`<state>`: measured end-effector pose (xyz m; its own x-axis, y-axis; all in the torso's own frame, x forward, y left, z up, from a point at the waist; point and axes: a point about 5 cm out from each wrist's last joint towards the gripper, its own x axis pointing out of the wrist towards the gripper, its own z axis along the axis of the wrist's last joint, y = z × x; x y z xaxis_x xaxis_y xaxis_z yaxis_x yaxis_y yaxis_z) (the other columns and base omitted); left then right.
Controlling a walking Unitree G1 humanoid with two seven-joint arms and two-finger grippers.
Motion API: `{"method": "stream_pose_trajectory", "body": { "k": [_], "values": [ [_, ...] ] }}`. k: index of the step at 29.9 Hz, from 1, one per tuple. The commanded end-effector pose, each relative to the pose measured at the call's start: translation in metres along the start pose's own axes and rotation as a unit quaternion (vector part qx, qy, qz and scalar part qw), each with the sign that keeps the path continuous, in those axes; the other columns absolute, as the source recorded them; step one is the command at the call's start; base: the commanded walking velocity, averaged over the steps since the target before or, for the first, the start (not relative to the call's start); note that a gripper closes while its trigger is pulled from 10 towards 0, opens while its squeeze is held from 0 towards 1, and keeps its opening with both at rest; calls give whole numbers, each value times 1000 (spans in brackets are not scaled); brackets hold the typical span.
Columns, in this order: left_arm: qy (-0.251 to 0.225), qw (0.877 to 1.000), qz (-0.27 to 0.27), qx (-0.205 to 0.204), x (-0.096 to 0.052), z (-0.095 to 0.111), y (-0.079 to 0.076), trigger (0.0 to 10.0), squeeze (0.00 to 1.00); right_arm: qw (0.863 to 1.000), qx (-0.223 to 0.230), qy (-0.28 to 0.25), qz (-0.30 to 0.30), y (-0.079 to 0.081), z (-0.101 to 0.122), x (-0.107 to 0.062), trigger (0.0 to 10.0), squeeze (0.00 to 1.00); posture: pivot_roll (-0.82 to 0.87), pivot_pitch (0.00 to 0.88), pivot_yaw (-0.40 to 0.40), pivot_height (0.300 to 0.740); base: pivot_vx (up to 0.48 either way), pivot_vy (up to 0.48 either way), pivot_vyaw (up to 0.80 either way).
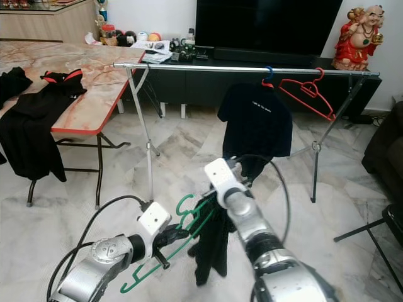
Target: Hang hanger
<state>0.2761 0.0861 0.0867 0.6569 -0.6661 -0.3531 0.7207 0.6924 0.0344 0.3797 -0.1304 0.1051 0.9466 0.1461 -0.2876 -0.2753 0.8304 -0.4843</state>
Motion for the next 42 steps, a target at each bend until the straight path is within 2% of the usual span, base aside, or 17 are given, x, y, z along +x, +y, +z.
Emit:
{"method": "stream_pose_trajectory", "body": {
  "k": [1,4,8,14,18,19,21,24,25,26,27,28,30,31,36,41,42],
  "values": [
    [-18,1000,-14,2,1,8,-5,10000,0,1000,-4,-16,-2,-2,8,1,10000,0,225,0,-85,740,0,0,0],
    [-18,1000,-15,2,0,7,-5,10000,0,999,5,-38,10,-2,12,1,10000,0,227,0,-84,740,0,0,0],
    [-19,1000,-23,3,0,8,-5,10000,0,986,62,-119,101,5,27,-3,10000,0,230,0,-82,740,0,0,0],
    [-16,1000,-26,4,0,7,-5,10000,0,975,41,-148,160,10,27,-8,10000,0,227,0,-82,740,0,0,0],
    [-14,1000,-11,2,1,6,-3,10000,0,955,74,-173,231,21,29,-14,10000,0,222,0,-79,740,0,0,0],
    [-14,1000,-11,2,1,6,-3,10000,0,955,74,-173,231,21,29,-14,10000,0,222,0,-79,740,0,0,0],
    [-17,1000,0,-2,2,6,0,10000,0,930,95,-195,298,36,30,-22,10000,0,222,0,-78,740,0,0,0],
    [-22,1000,12,-5,3,8,2,10000,0,919,97,-202,323,43,28,-25,10000,0,222,0,-78,740,0,0,0],
    [-22,1000,12,-5,3,8,2,10000,0,919,97,-202,323,43,28,-25,10000,0,222,0,-78,740,0,0,0],
    [-30,999,38,-5,4,10,9,10000,0,946,72,-166,268,37,21,-18,10000,0,220,0,-77,740,0,0,0],
    [-30,999,38,-5,4,10,9,10000,0,946,72,-166,268,37,21,-18,10000,0,220,0,-77,740,0,0,0],
    [-36,997,62,-9,4,11,15,10000,0,975,50,-113,187,21,11,-11,10000,0,220,0,-77,740,0,0,0],
    [-37,997,67,-10,3,12,16,10000,0,980,46,-99,164,16,8,-9,10000,0,220,0,-77,740,0,0,0],
    [-41,995,93,-10,3,13,22,10000,0,994,39,-52,85,-5,-2,-6,10000,0,218,0,-80,740,0,0,0],
    [-48,992,115,-16,2,15,27,10000,0,998,47,-25,27,-23,-10,-7,10000,0,220,0,-82,740,0,0,0],
    [-46,994,100,-17,3,13,24,10000,0,995,61,-53,66,-11,-4,-7,10000,0,217,0,-81,740,0,0,0],
    [-46,994,97,-17,4,13,22,10000,0,986,72,-80,124,5,4,-8,10000,0,215,0,-79,740,0,0,0]
  ]
}}
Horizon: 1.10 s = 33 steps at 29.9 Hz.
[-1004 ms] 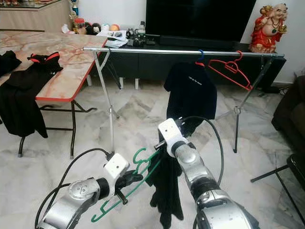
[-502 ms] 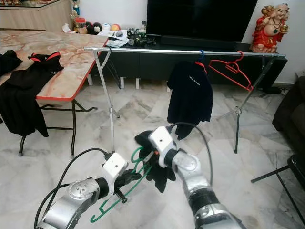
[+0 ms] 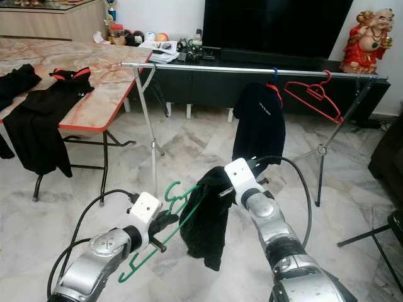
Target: Hang hanger
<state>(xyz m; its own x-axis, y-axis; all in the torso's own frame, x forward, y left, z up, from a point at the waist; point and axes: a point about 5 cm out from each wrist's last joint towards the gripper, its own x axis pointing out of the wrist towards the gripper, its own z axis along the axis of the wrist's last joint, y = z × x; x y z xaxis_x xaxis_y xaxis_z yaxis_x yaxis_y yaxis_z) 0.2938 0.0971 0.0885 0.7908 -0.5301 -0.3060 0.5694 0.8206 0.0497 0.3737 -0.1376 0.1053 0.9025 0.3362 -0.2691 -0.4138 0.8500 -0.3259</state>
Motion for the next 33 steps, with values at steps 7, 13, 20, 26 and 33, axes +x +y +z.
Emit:
{"method": "stream_pose_trajectory", "body": {
  "k": [7,13,20,26,33],
  "values": [
    [-28,1000,4,5,4,10,0,10000,0,981,80,-82,157,53,30,7,10000,0,215,0,-82,740,0,0,0],
    [-25,1000,1,3,4,9,-1,10000,0,970,104,-106,191,75,41,8,10000,0,214,0,-81,740,0,0,0],
    [-17,1000,-3,6,4,5,-2,10000,0,995,92,25,-30,21,4,8,10000,0,216,0,-85,740,0,0,0],
    [-17,1000,-3,7,4,5,-3,10000,0,991,103,46,-78,4,-4,4,10000,0,217,0,-86,740,0,0,0],
    [-18,1000,-7,6,4,5,-3,10000,0,990,130,29,40,45,5,11,10000,0,214,0,-82,740,0,0,0]
  ]
}}
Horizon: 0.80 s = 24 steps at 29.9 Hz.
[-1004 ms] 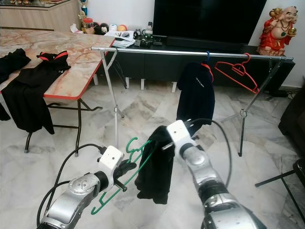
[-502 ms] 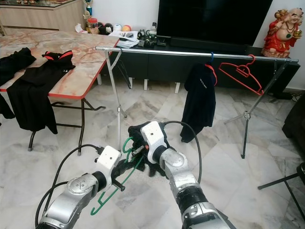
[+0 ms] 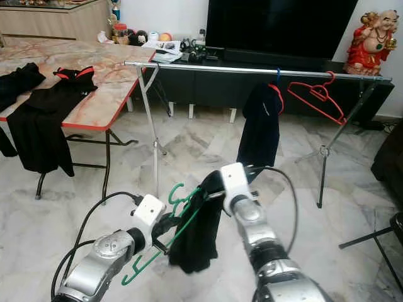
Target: Hang hanger
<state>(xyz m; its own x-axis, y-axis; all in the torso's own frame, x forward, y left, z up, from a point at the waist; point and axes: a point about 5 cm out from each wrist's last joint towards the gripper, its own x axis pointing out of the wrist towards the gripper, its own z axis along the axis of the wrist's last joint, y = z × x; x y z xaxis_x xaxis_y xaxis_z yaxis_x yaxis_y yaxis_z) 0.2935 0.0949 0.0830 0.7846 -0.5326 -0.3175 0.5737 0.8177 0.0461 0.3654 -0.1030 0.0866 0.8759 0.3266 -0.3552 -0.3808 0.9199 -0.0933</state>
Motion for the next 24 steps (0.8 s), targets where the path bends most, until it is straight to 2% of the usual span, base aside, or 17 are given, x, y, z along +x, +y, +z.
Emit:
{"method": "stream_pose_trajectory", "body": {
  "k": [1,4,6,7,9,11,12,15,17,20,21,22,24],
  "values": [
    [-23,1000,-7,8,2,9,-2,10000,0,996,30,-24,79,23,12,3,10000,0,213,0,-82,740,0,0,0],
    [-23,1000,-8,8,2,9,-3,10000,0,986,73,-49,141,45,23,3,10000,0,213,0,-82,740,0,0,0],
    [-22,1000,-9,8,2,9,-3,10000,0,976,121,-66,170,57,33,2,10000,0,212,0,-83,740,0,0,0],
    [-22,1000,-10,7,3,9,-3,10000,0,966,152,-81,193,64,42,1,10000,0,213,0,-84,740,0,0,0],
    [-23,1000,-11,7,3,9,-4,10000,0,962,156,-93,204,67,47,0,10000,0,215,0,-85,740,0,0,0],
    [-23,1000,-14,5,3,9,-5,10000,0,961,142,-112,207,67,53,-1,10000,0,213,0,-85,740,0,0,0],
    [-24,1000,-15,4,3,9,-5,10000,0,968,119,-107,195,63,50,0,10000,0,213,0,-85,740,0,0,0],
    [-26,1000,-14,2,4,9,-5,10000,0,974,105,-92,181,57,44,1,10000,0,215,0,-87,740,0,0,0],
    [-31,999,-9,-4,3,10,-4,10000,0,988,33,-73,135,44,36,0,10000,0,218,0,-89,740,0,0,0],
    [-33,999,-7,-4,3,10,-3,10000,0,994,3,-61,90,28,32,0,10000,0,217,0,-92,740,0,0,0],
    [-33,999,-7,-4,3,10,-3,10000,0,994,3,-61,90,28,32,0,10000,0,217,0,-92,740,0,0,0],
    [-35,999,-5,-6,3,10,-3,10000,0,996,-21,-60,56,18,31,-1,10000,0,217,0,-92,740,0,0,0],
    [-36,999,-5,-8,4,10,-3,10000,0,996,-36,-64,42,12,31,-1,10000,0,212,0,-90,740,0,0,0]
  ]
}}
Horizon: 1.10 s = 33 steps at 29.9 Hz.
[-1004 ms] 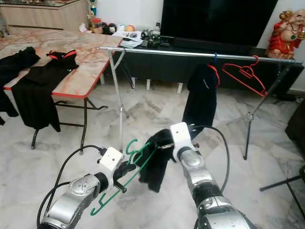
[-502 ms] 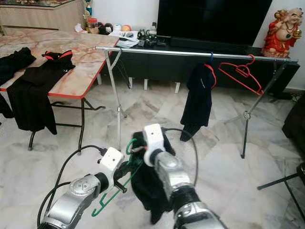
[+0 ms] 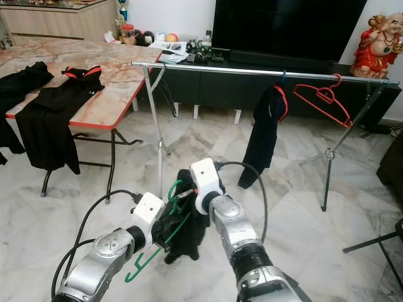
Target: Hang hanger
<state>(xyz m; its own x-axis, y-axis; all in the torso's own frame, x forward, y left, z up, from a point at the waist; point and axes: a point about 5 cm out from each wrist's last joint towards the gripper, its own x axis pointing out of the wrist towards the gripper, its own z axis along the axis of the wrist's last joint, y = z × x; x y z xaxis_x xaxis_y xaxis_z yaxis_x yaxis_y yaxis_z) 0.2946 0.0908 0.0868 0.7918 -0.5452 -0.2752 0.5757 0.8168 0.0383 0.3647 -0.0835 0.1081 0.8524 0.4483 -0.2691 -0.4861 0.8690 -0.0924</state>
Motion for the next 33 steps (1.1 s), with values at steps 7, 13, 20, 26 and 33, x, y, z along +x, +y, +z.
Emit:
{"method": "stream_pose_trajectory", "body": {
  "k": [7,13,20,26,33],
  "values": [
    [-15,1000,-10,-8,3,5,-2,10000,0,993,-28,-56,101,5,15,-5,10000,0,209,0,-90,740,0,0,0],
    [-16,1000,-9,-12,3,5,-2,10000,0,968,-65,-83,227,30,15,-15,10000,0,208,0,-90,740,0,0,0],
    [-18,1000,-7,-17,3,5,-2,10000,0,960,-93,-75,253,34,5,-21,10000,0,209,0,-90,740,0,0,0],
    [-23,999,-5,-23,3,6,-1,10000,0,975,-123,-7,182,5,-9,-21,10000,0,201,0,-88,740,0,0,0],
    [-40,999,-1,-30,4,11,0,10000,0,972,-131,-1,197,9,-13,-23,10000,0,203,0,-90,740,0,0,0]
  ]
}}
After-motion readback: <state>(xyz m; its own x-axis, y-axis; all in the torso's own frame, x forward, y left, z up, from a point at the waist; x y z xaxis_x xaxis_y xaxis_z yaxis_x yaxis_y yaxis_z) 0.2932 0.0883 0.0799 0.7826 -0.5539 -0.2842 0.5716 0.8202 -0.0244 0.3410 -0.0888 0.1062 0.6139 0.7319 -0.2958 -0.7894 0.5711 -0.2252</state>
